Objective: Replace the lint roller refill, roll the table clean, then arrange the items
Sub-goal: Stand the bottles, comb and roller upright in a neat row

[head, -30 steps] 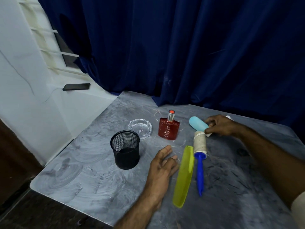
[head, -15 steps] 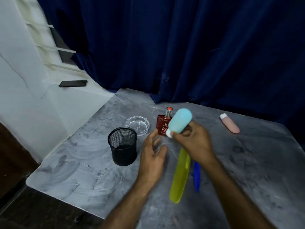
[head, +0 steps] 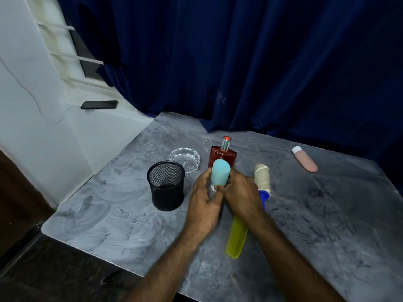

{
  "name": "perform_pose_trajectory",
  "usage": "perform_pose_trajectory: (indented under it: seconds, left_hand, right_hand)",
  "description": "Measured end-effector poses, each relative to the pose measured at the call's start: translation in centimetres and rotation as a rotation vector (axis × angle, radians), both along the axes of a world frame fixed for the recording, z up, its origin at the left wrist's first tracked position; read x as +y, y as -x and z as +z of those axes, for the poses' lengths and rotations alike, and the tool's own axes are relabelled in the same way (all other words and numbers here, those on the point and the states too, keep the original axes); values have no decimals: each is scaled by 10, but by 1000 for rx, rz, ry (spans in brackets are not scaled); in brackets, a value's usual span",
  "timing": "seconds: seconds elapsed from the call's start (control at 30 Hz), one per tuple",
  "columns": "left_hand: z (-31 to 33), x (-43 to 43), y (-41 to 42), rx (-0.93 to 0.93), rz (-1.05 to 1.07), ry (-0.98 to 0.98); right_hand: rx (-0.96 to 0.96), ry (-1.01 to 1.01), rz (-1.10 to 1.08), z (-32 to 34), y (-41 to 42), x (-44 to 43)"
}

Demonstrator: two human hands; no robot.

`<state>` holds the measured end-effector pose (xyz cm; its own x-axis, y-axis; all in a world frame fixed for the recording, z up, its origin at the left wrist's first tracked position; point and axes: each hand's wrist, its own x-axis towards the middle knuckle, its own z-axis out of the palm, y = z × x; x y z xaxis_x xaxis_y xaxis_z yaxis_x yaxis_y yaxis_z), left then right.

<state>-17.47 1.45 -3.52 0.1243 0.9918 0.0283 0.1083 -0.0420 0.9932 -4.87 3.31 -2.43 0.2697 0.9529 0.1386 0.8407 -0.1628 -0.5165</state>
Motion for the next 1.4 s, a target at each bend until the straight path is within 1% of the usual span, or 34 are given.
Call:
perform_pose_trajectory:
  seconds: [0.27,0.63,0.77,0.8,0.9,0.97,1.03,1.1,1.17,1.27,1.4]
  left_hand:
    - [-5,-10,2,-63,3,10]
    - [-5,-7,1,-101,-2,32]
    - [-6,-9,1,-107,-7,37]
    - [-7,-9,2,-101,-9,38]
    - [-11,-11,7,-58,-1,34]
    - [-11,-19,11,-62,4,35]
    - [-9,-33,14,-81,-3,27]
    - [-6,-50,13,-89,-20,-4]
    - [-7,-64,10,-100,-53,-34]
    - [-10,-74,1,-95,-126,-64]
    - [-5,-74,-6,-37,-170,-98]
  right_hand:
    - [95,-9,82,0,-4,-7]
    - [115,-37,64,-2,1,-6]
    - [143,-1,78,6,3,-12]
    - [140,-35,57,11,-1,-15]
    - [149,-266,-85,34,-30,-25]
    - [166,-416,-235,53,-69,-23]
    - [128,-482,-408,66,-119,-16]
    - [110,-413,-526,65,-168,-8]
    - [78,-259,-589,50,-208,-1]
    - [6,-29,-615,27,-241,8]
    - [-50,93,-580,13,-257,18]
